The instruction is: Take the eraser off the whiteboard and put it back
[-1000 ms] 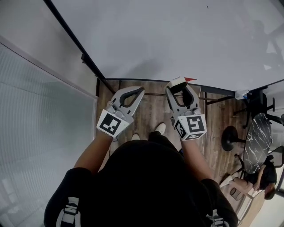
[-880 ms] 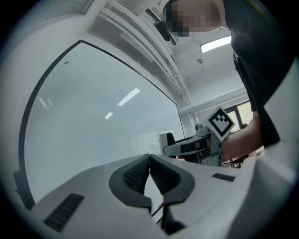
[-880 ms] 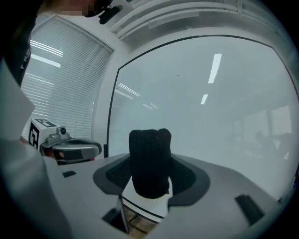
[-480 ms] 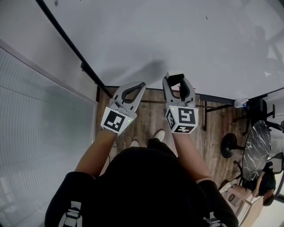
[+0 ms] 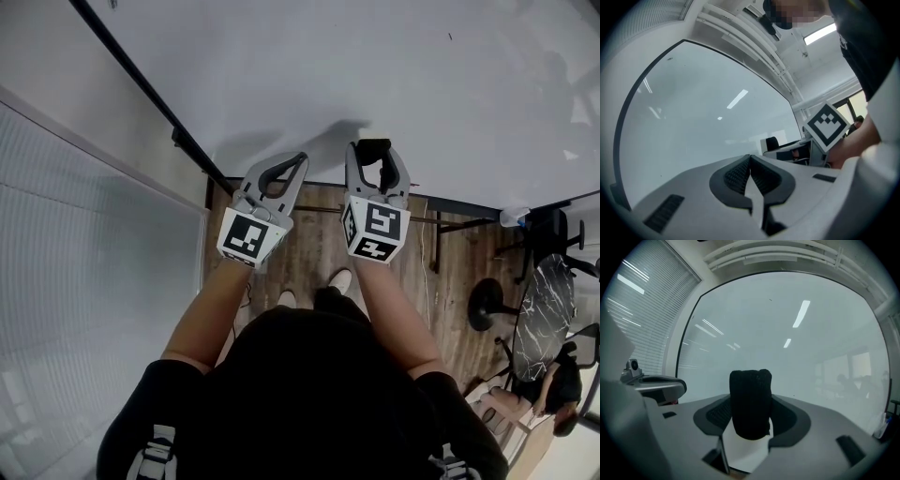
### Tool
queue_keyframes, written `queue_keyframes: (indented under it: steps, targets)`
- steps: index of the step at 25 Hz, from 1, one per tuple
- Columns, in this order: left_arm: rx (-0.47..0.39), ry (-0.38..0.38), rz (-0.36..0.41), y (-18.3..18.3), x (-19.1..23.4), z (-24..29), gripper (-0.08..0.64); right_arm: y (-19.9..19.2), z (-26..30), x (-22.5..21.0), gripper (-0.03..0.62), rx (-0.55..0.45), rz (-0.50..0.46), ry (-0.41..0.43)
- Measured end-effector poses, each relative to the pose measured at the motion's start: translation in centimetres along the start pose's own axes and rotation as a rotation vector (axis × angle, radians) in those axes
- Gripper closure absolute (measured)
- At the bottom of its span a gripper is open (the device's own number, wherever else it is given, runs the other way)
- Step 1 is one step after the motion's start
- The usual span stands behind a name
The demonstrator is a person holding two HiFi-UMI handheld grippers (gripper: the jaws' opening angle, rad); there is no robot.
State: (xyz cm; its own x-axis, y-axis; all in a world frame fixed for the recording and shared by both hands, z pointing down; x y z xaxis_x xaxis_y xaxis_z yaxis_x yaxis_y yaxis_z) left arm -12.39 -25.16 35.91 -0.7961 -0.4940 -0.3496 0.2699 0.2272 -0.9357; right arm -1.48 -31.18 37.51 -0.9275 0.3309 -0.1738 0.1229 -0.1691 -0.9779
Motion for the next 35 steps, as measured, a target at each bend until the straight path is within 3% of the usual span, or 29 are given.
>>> queue_keyframes:
  steps: [24, 35]
  targets:
    - [0.018, 0.011, -0.047, -1.7, 0.3, 0.7, 0.555, -2.4, 2.2, 0.0, 0.357, -0.009, 0.035, -0.086]
    - [0.030, 0.006, -0.054, -2.2, 0.4, 0.7, 0.555, -2.2, 2.1, -0.2, 0.307, -0.022, 0.041, -0.067]
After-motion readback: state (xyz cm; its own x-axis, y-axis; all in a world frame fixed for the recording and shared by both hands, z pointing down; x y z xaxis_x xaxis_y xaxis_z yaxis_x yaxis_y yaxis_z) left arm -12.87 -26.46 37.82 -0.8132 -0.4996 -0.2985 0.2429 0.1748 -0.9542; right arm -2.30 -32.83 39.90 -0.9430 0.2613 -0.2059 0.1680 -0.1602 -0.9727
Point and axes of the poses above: the fingertips, and each gripper's own axes: z forward along the fingers, x to its left, y out of its top, the point moved 1 cm from there along -z, backward along the fingers, and after that the axes turned 12 degrees about z, right-handed, at the moved point
